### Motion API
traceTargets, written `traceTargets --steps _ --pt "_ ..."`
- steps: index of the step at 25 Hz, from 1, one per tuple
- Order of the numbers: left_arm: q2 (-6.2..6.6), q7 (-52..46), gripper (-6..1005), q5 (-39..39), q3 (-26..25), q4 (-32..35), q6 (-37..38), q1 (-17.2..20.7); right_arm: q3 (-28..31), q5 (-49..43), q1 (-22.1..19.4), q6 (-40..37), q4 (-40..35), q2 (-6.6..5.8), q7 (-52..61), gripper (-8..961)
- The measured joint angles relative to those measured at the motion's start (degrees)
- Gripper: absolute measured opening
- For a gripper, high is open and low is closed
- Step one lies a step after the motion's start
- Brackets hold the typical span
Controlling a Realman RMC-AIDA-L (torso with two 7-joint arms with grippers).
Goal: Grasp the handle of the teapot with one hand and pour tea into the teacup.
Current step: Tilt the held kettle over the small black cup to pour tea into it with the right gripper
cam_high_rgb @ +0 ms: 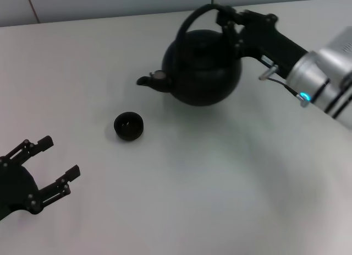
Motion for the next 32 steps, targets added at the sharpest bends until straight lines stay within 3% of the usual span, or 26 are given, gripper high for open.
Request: traceTargets --steps 8,22,32 --pt "-0.17 0.1 813 0.0 -0.1 0.0 -0.1 -0.5 -4.8 -2.3 5.6 5.3 -1.5 -0.08 2.7 126" --pt "-0.39 0.1 813 -0.1 -0.2 -0.1 -0.4 -0.7 -5.9 -2.4 6.1 5.1 -3.4 -0.09 2.5 125" --pt "-0.36 0.1 813 -0.8 -0.2 -0.2 -0.4 -0.7 -11.9 -2.4 5.7 2.5 -7.3 -0.09 2.3 124"
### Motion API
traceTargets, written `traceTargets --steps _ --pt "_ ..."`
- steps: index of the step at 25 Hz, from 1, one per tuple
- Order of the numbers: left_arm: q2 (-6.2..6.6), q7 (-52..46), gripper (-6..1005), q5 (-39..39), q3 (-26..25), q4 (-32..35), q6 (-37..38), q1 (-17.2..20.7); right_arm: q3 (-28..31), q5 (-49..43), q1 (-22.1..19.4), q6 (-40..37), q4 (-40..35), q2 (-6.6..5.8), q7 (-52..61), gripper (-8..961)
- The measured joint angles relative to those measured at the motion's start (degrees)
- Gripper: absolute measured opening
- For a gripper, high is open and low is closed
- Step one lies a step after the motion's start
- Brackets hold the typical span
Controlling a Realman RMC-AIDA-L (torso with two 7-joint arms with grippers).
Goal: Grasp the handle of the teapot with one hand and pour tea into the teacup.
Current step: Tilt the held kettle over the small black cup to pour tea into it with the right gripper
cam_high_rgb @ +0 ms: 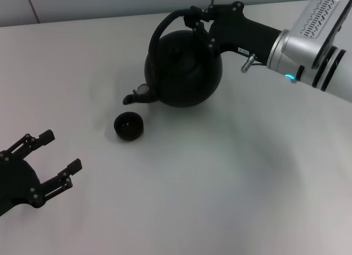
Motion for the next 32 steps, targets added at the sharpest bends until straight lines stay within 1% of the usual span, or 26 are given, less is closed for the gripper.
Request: traceTargets --steps 7,12,16,26,32 --pt "-0.01 0.0 813 0.0 0.0 -0.5 -0.1 0.0 -3.3 0.2 -0.1 -0.8 -2.6 0.02 -1.4 124" --pt "0.01 0.0 813 0.0 0.0 -0.7 -0.1 0.0 -3.8 0.3 -0.1 -1.0 -2.9 0.09 -3.7 123" --pt "-0.05 0.0 813 0.0 0.0 -0.7 -0.1 0.0 -5.8 0.3 0.2 -1.1 -3.4 0.06 -6.2 120" --pt "-0.08 0.0 813 0.0 0.0 -0.7 -0.1 -0.2 -6.1 0.5 1.1 -0.8 -3.6 0.13 -12.2 110" --pt "-0.08 0.0 813 0.0 0.0 -0.7 -0.1 -0.2 -6.5 0.2 1.9 -0.2 -3.9 0.08 -14.0 106"
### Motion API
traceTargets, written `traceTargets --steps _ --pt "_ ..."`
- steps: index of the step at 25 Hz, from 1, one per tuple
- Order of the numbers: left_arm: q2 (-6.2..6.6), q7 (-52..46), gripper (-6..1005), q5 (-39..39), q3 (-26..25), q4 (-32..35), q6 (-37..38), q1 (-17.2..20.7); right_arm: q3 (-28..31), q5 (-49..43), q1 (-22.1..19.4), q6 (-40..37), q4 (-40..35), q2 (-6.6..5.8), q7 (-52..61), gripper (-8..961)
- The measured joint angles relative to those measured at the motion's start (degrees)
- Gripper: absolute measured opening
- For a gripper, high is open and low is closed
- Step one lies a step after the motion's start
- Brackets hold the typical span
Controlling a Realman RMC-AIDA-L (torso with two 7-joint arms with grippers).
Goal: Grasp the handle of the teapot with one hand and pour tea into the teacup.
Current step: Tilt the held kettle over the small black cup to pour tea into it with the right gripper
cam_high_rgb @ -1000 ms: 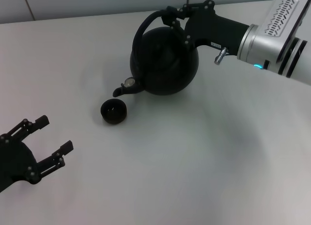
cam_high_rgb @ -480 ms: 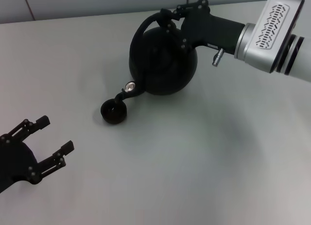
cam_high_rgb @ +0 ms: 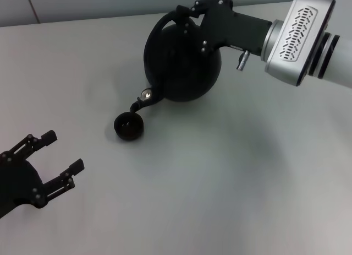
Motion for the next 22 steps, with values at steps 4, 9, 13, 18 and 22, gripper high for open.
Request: traceTargets --steps 4,9,13,18,22 --pt "0.0 0.0 813 0.0 0.0 0.0 0.0 0.0 -2.3 0.0 0.2 0.9 -1.1 -0.04 -0.1 104" --pt "0.0 0.0 813 0.0 0.0 0.0 0.0 0.0 -3.9 0.1 0.4 1.3 -2.1 0.02 -0.7 93" --pt "0.0 0.0 813 0.0 0.0 0.0 0.0 -0.1 -3.9 0.2 0.4 1.3 -2.2 0.01 -1.8 92" --pt "0.0 0.0 813 -0.7 0.0 -0.3 0.2 -0.1 -4.0 0.1 0.4 1.3 -2.2 0.05 -4.2 89" --pt "0.06 0.0 813 -0.8 0.0 -0.6 0.3 -0.3 -4.0 0.1 0.5 1.3 -2.2 0.08 -4.5 88"
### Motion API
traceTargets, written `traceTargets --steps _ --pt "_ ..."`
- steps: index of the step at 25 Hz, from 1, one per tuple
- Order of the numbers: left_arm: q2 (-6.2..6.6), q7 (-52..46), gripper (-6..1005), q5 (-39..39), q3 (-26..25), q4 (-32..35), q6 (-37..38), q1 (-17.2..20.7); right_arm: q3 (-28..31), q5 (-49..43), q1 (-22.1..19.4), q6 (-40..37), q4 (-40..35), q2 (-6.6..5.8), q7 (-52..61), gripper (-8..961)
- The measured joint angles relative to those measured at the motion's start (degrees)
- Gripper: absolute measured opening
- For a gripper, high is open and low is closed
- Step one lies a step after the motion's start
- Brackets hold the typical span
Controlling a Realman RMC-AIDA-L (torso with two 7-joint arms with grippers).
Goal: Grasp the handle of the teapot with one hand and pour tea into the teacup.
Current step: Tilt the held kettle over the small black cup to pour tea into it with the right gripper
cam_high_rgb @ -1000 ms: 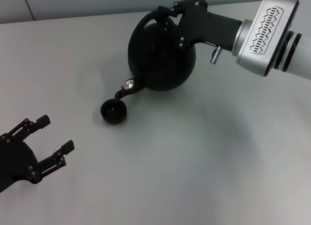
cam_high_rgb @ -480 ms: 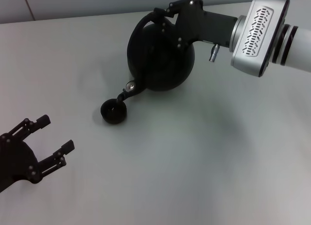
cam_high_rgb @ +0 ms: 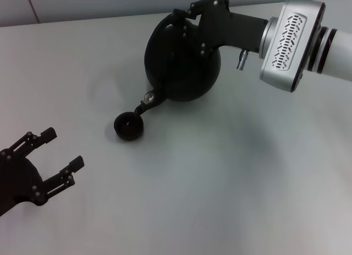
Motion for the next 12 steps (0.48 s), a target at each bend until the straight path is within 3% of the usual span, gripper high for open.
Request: traceTargets --steps 12 --pt "-0.05 0.0 813 0.0 0.0 -0.1 0.1 0.2 0.0 0.0 0.9 -0.3 -0.2 0.11 -2.7 83"
